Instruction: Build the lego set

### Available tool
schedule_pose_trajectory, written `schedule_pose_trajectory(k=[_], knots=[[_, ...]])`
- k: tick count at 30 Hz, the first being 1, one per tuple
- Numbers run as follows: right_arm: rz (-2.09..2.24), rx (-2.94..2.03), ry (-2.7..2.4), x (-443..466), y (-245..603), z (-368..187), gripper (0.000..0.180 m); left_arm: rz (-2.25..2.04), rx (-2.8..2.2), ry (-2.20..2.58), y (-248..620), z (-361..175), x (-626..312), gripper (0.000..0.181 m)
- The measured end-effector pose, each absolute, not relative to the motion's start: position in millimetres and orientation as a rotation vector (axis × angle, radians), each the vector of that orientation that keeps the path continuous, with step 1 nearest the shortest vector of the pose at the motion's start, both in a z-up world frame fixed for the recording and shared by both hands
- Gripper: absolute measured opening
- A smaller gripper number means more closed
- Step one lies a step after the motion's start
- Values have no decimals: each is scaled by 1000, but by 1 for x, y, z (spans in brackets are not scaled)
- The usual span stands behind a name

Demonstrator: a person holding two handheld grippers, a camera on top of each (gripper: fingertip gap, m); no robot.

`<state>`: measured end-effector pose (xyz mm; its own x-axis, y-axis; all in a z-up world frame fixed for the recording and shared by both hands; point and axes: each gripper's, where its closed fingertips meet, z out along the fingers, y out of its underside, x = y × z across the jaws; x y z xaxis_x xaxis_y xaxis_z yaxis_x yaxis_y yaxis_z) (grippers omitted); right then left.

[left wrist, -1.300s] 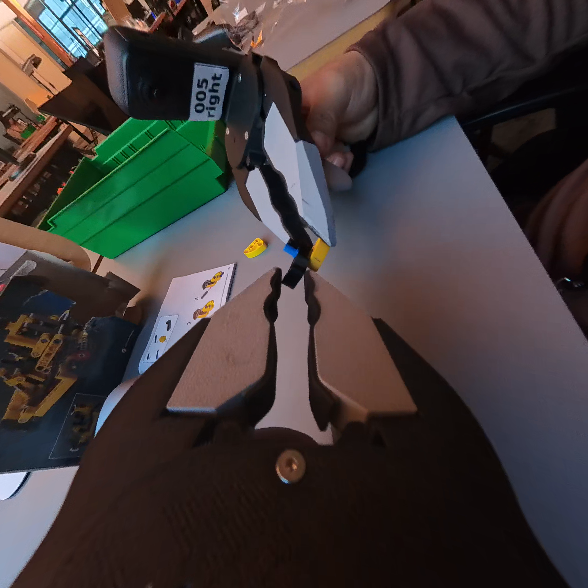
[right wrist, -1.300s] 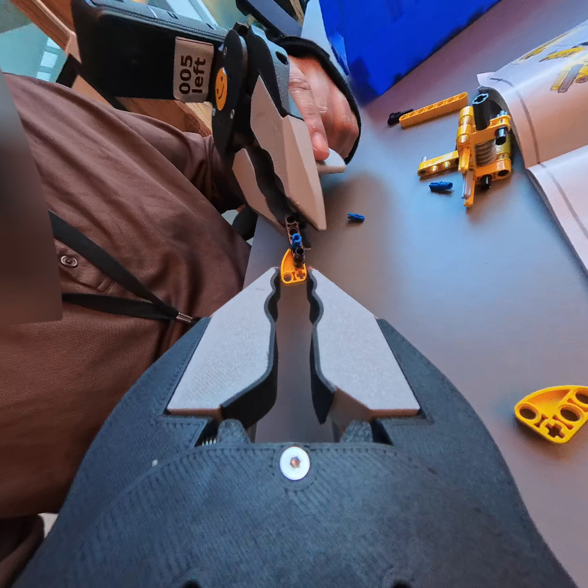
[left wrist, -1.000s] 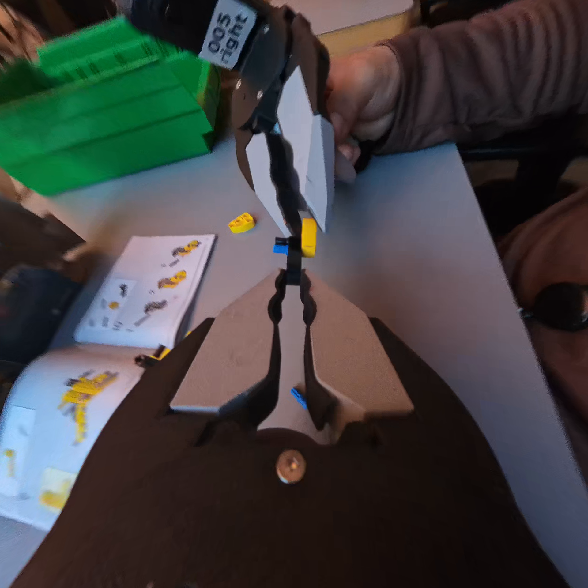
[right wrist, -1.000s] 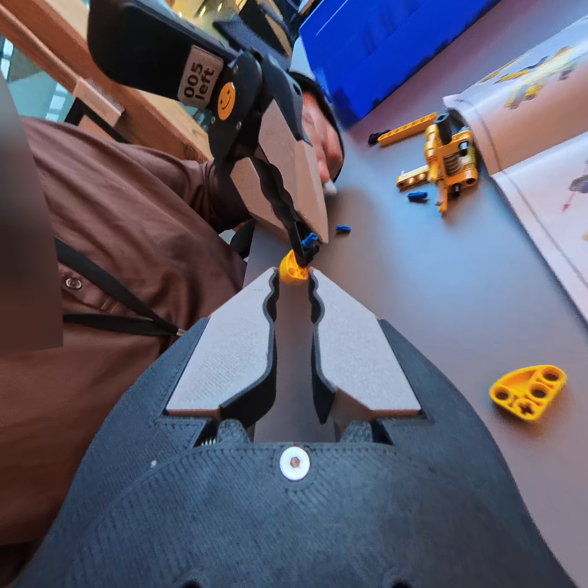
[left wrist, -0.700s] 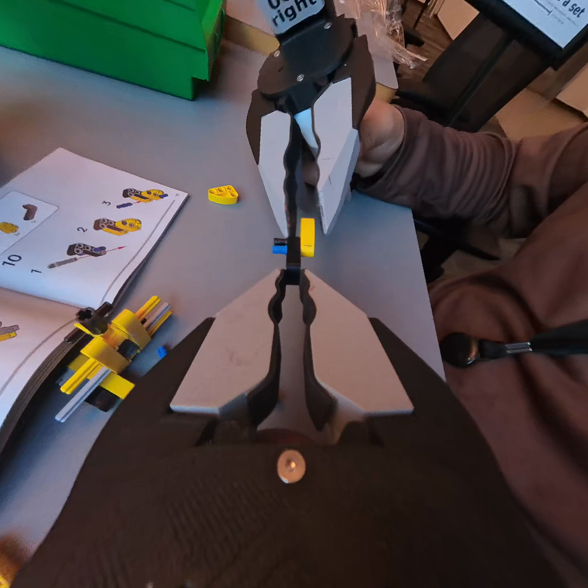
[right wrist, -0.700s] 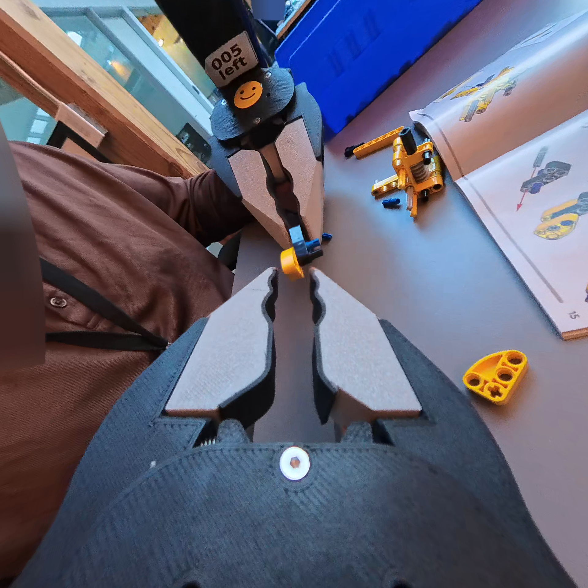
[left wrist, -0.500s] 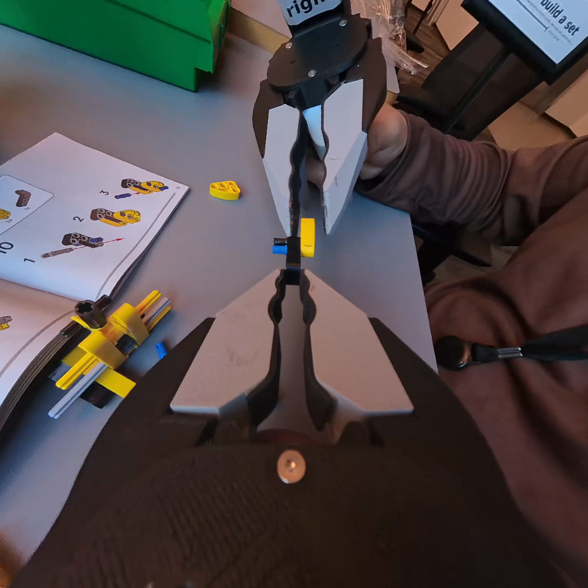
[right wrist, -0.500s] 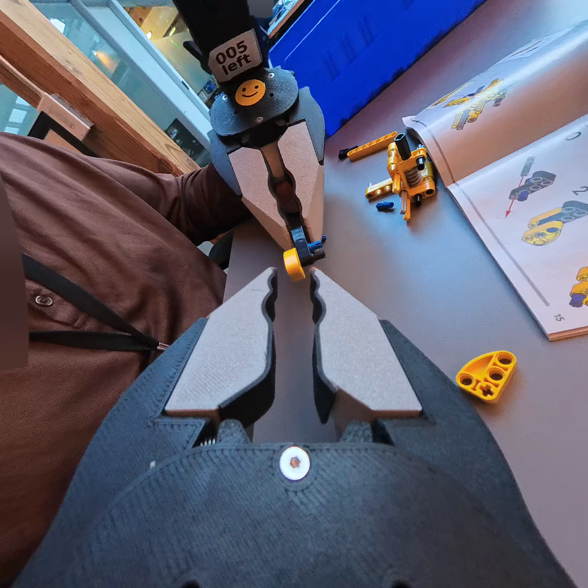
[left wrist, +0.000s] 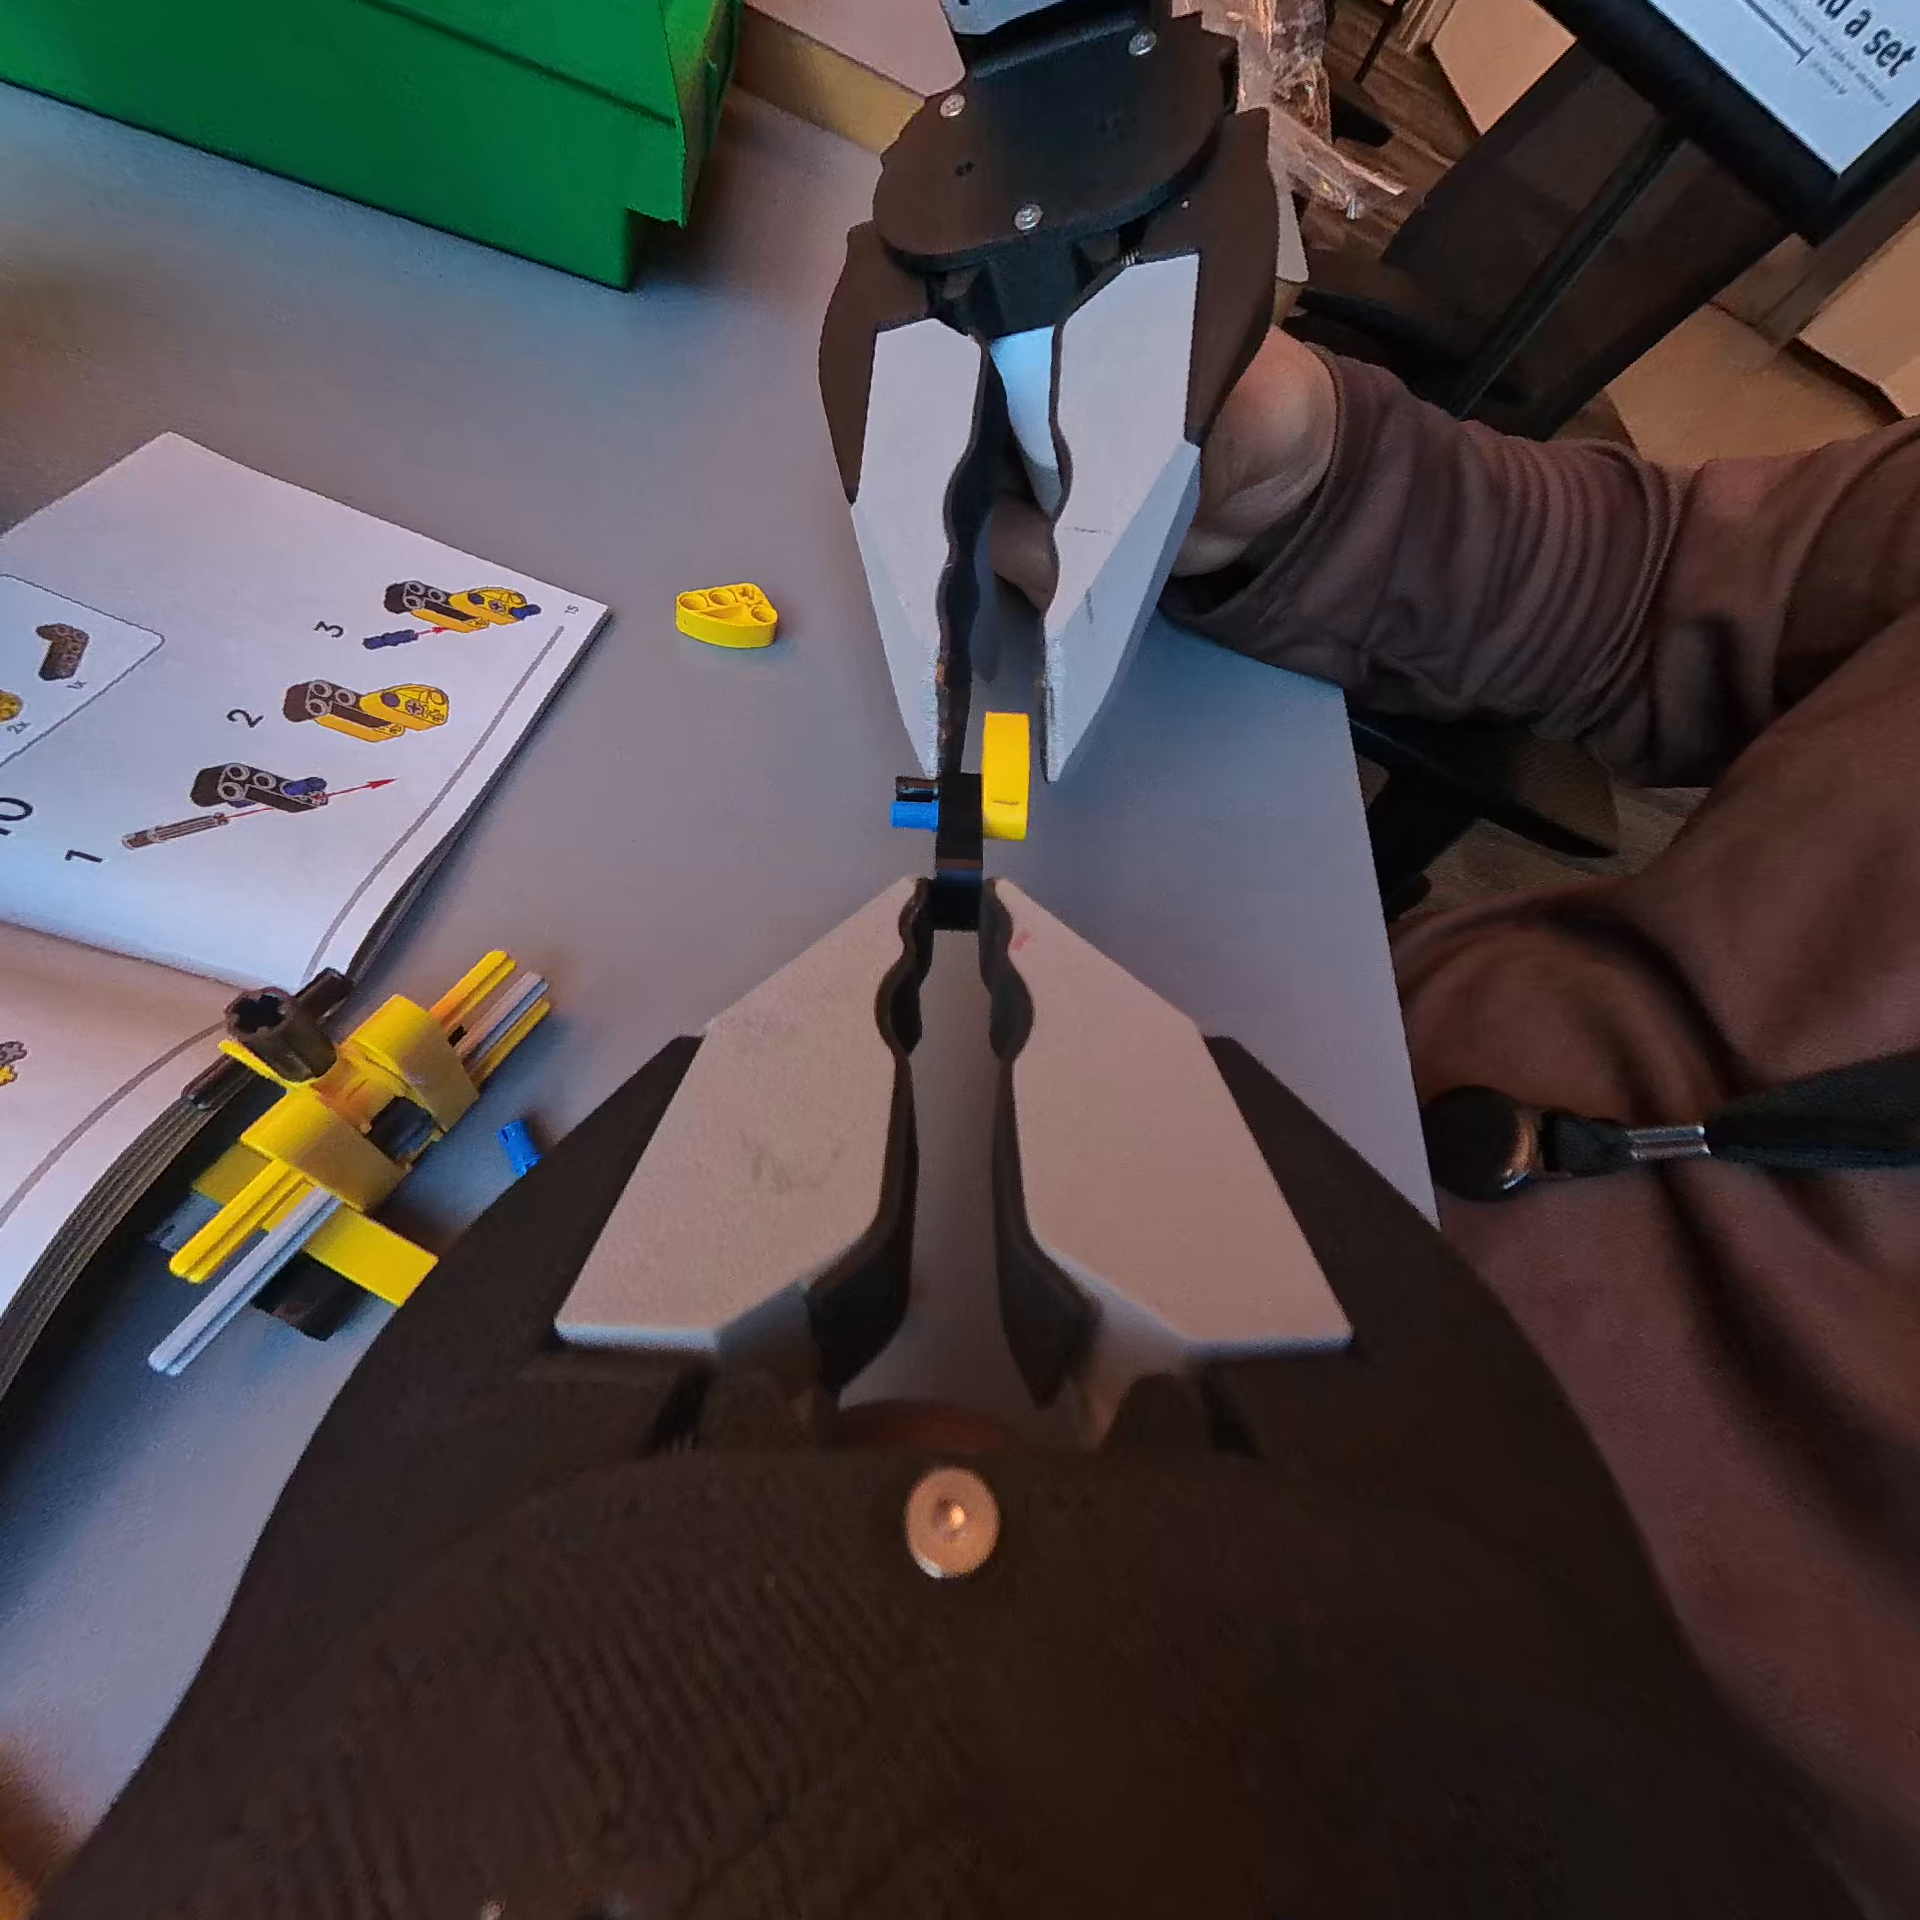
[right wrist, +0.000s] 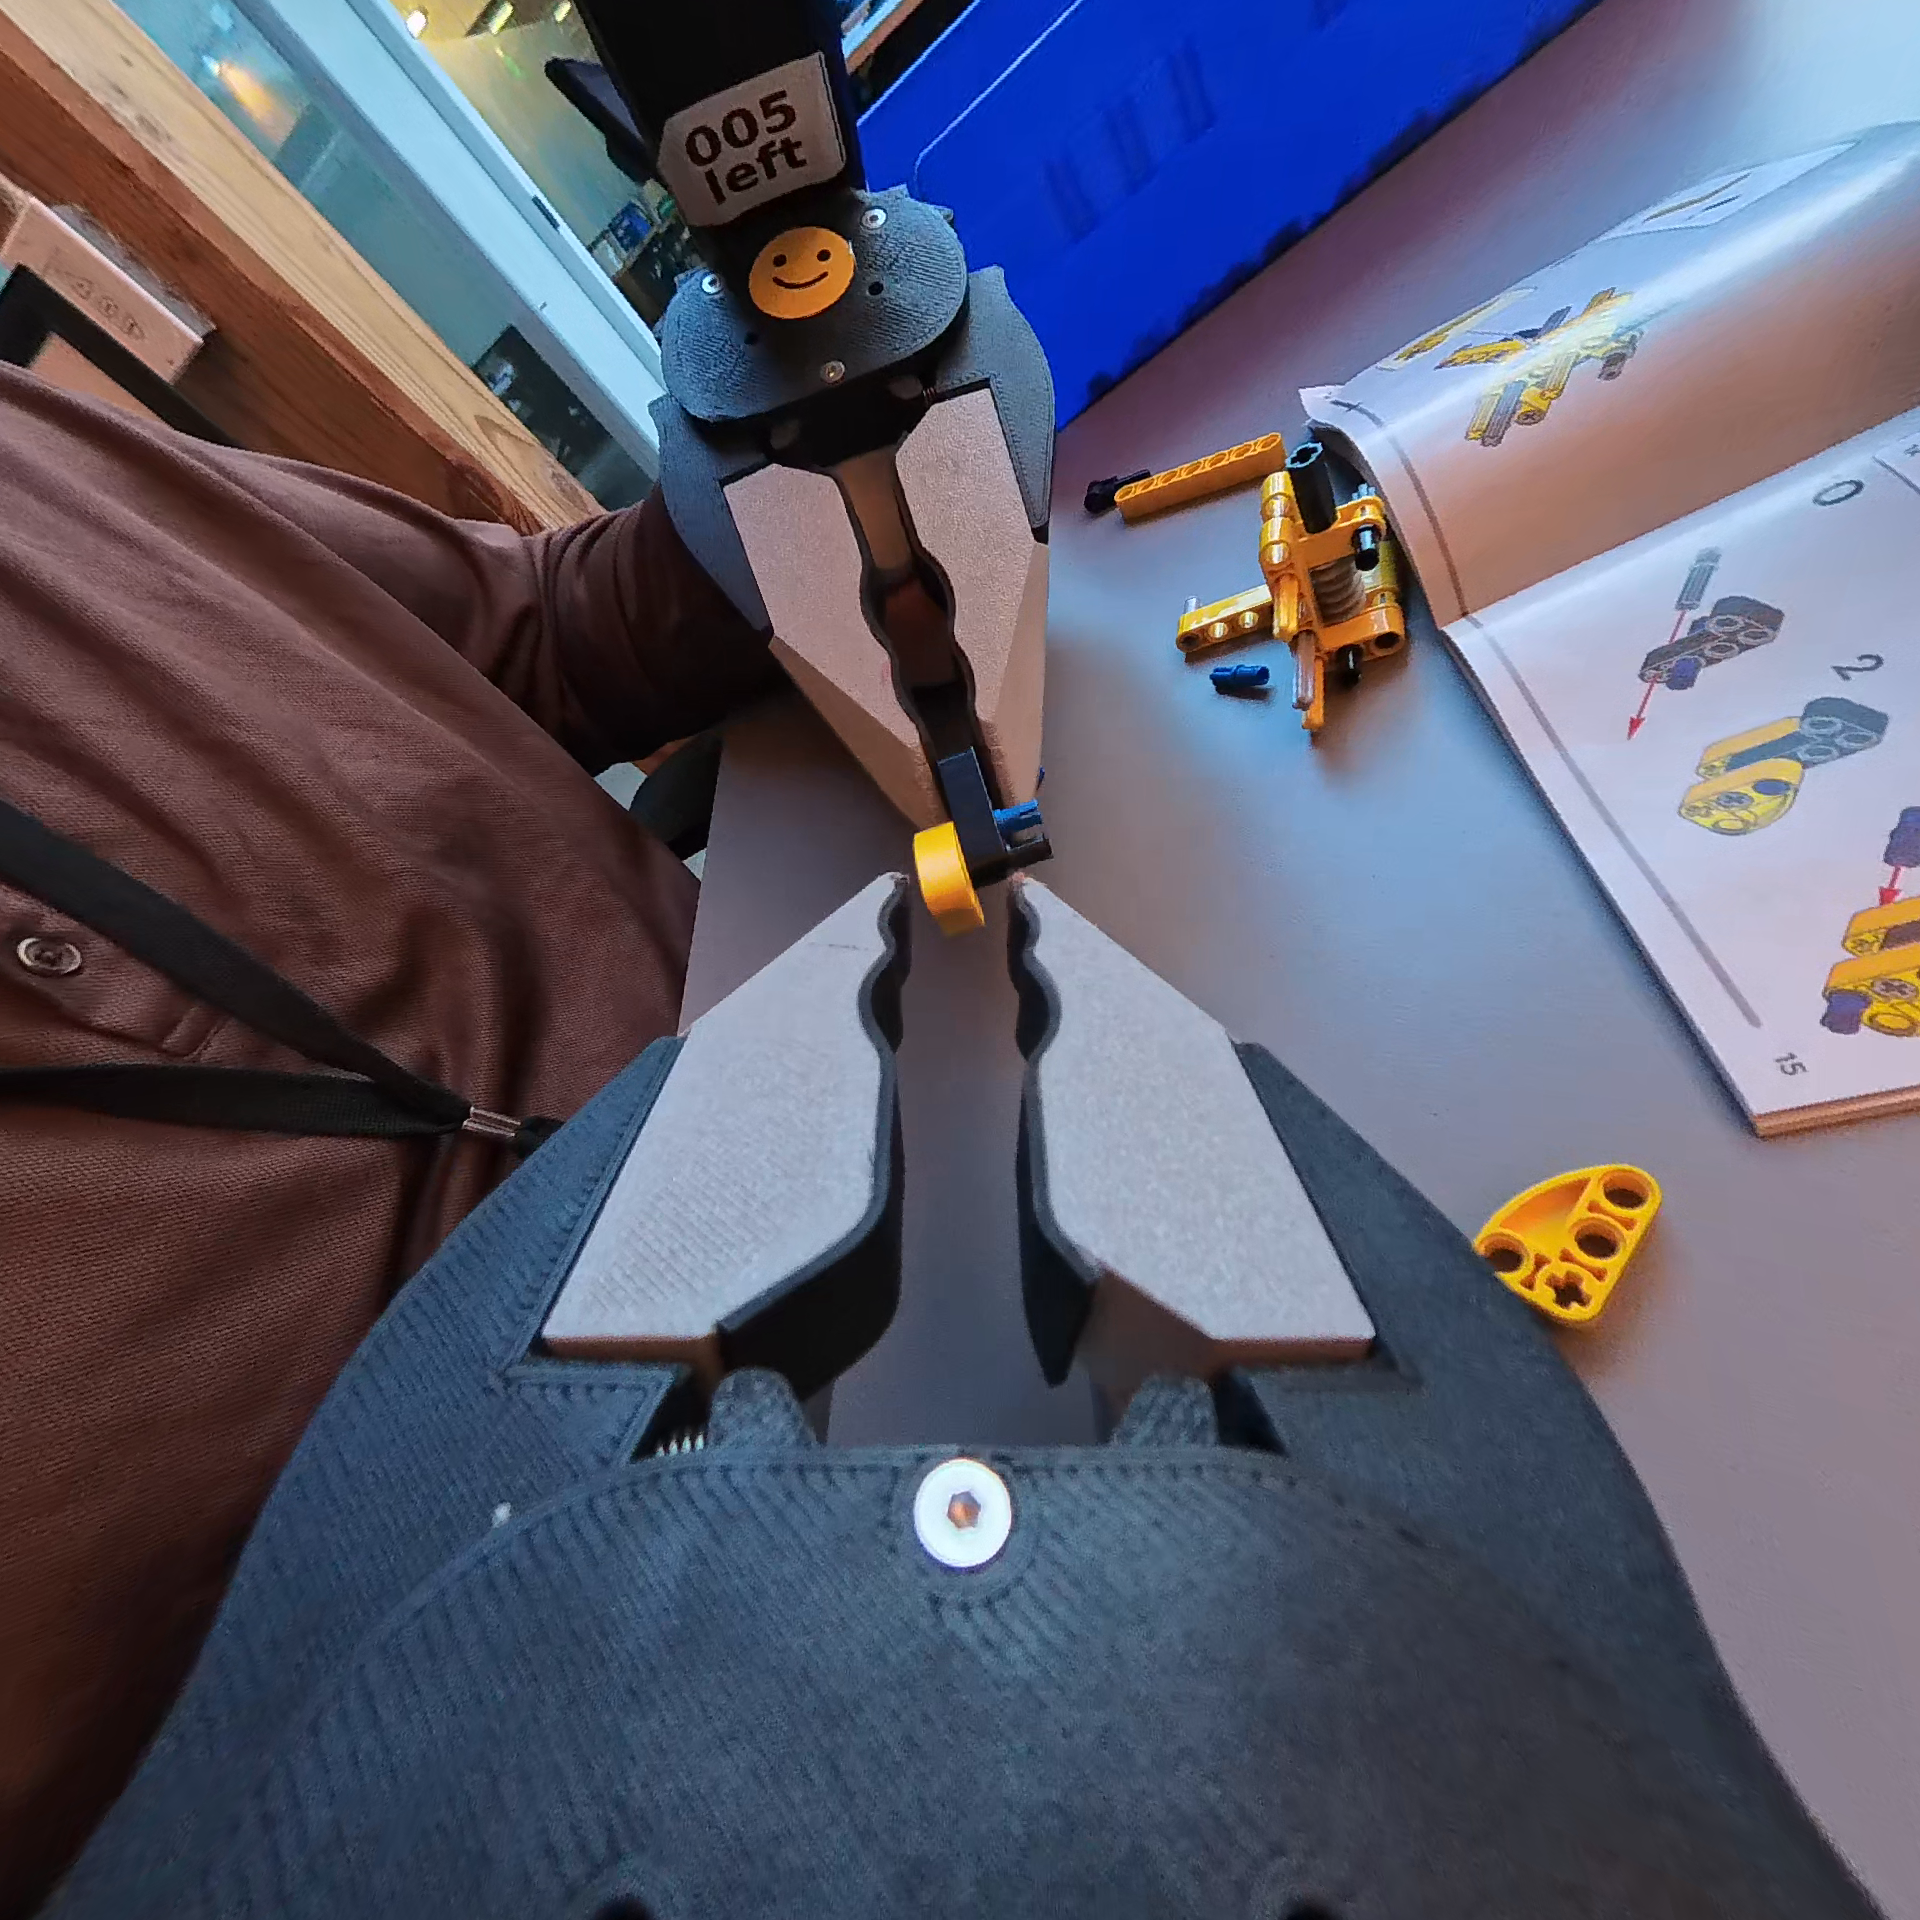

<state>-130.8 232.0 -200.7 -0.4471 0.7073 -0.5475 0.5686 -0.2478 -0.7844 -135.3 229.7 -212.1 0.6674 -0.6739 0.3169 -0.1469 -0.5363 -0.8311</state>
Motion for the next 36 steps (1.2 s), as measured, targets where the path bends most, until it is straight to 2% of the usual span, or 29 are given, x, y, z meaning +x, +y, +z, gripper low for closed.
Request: schedule_pose_trajectory(k=[10,15,21,36], knots=[[1770,-1566,-1838,-132,234,-199,14,-809,-2058,631,230,-213,-136,5],[1627,-1500,-1869,-133,237,-202,16,-759,-2084,635,232,-217,-140,5],[1482,-1484,-1983,-132,231,-216,6,-761,-2068,648,230,-215,-139,4],[1482,-1501,-2047,-131,225,-222,7,-729,-1927,663,234,-197,-134,6]])
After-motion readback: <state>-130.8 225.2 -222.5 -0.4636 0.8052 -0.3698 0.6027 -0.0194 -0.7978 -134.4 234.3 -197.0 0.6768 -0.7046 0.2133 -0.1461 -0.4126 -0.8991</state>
